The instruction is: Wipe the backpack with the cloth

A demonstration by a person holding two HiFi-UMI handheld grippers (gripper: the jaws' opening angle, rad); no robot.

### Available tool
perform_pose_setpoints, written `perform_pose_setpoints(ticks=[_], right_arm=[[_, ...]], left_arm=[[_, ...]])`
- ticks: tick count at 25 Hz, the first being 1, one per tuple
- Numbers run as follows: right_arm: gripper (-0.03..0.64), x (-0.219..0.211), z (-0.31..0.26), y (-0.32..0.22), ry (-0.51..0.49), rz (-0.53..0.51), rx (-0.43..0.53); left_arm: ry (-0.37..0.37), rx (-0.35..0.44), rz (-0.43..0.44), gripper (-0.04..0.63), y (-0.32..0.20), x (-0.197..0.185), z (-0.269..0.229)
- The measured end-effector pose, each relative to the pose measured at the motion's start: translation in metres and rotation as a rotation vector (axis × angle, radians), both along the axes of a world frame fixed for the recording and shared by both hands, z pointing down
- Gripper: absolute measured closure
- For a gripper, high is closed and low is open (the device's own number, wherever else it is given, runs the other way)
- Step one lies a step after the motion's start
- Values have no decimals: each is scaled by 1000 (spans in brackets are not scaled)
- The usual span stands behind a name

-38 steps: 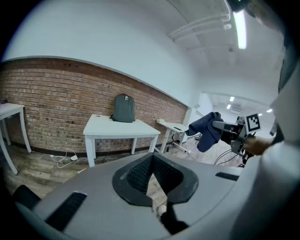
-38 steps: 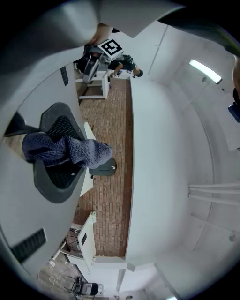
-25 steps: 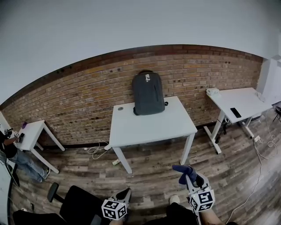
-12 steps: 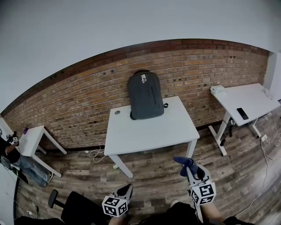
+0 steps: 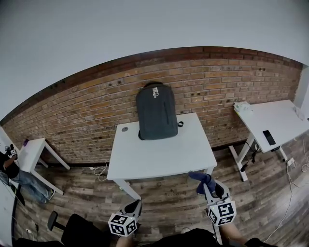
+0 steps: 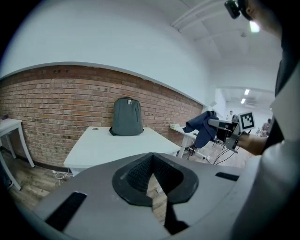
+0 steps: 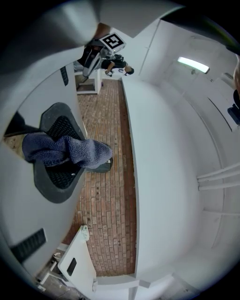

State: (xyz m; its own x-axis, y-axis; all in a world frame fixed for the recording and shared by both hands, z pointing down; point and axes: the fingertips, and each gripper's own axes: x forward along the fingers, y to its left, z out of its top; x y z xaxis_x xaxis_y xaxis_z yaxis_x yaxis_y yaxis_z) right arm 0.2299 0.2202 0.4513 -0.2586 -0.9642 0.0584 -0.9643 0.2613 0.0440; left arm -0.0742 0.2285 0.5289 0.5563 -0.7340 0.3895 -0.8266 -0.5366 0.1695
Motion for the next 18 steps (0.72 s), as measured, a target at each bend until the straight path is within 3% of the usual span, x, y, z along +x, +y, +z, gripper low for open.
perform_pose_setpoints(ticks=[8, 18], right_arm=[[514, 21, -3, -37, 29, -45, -15], [515, 15, 9, -79, 47, -77, -44]], left_arm=[[18, 8, 9, 598, -34, 39, -5], [32, 5, -9, 598, -70, 37, 3]])
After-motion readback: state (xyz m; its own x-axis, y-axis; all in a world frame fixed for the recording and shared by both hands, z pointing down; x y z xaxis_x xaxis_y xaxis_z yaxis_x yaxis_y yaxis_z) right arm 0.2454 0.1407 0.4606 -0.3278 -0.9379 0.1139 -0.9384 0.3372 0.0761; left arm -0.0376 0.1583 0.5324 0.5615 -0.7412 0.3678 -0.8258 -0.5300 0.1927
